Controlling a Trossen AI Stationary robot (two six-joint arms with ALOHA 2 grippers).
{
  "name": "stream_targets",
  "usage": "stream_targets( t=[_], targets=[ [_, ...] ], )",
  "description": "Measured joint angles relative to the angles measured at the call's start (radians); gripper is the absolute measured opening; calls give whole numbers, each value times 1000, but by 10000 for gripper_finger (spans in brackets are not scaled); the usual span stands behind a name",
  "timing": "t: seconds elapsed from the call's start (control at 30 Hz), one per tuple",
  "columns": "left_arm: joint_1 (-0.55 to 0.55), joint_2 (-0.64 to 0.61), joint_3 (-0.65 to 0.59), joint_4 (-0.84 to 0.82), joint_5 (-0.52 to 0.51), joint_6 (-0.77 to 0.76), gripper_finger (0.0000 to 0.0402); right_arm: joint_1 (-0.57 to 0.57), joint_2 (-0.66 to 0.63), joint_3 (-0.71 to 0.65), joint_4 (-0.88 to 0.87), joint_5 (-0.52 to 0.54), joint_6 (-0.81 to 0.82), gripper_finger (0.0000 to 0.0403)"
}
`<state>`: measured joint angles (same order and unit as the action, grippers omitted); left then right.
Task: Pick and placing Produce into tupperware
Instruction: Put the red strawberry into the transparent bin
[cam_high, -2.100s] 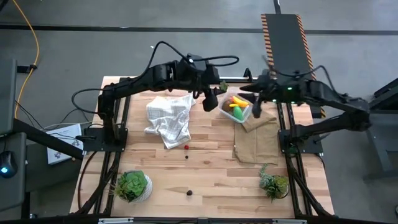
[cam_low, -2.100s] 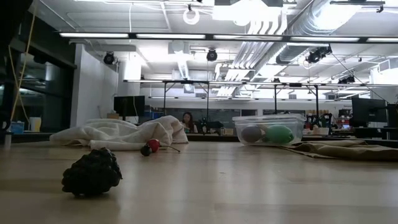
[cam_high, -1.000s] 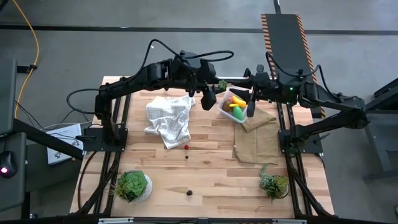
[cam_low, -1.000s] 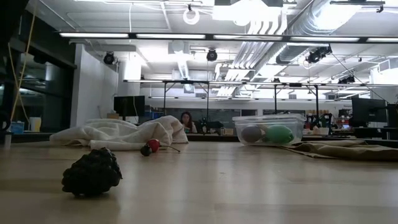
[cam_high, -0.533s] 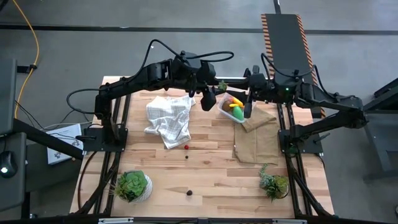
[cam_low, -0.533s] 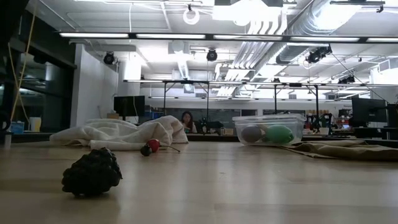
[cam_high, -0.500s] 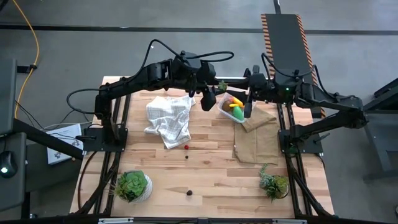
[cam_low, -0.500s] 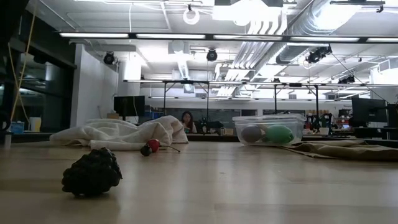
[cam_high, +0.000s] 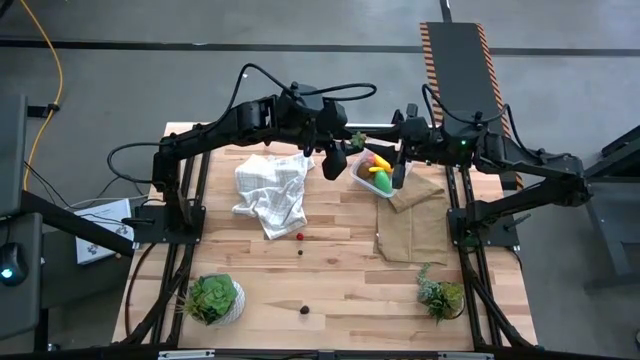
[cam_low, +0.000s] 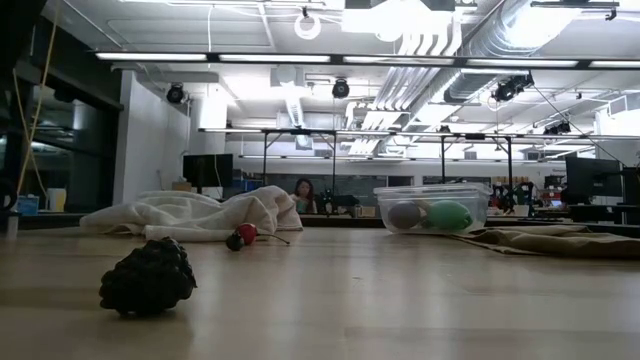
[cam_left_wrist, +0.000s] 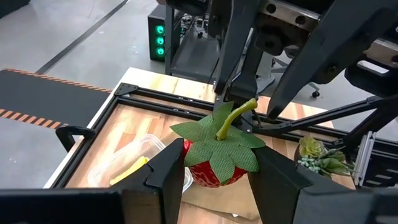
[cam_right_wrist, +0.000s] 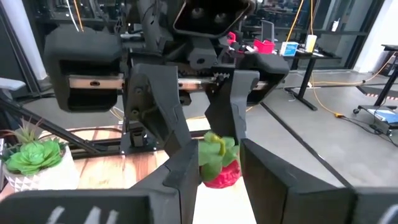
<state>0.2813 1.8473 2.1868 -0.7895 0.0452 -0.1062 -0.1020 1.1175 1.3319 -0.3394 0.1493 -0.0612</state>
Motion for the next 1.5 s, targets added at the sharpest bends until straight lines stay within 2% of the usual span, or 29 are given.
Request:
stream_targets(
  t=[1.03,1.5],
  targets=[
    [-1,0,-1,-9,15,0,147,-3,30,0,12,2,-45,107],
    [0,0,-1,-17,15,0,147,-3,30,0,13,0,-52,4]
  ],
)
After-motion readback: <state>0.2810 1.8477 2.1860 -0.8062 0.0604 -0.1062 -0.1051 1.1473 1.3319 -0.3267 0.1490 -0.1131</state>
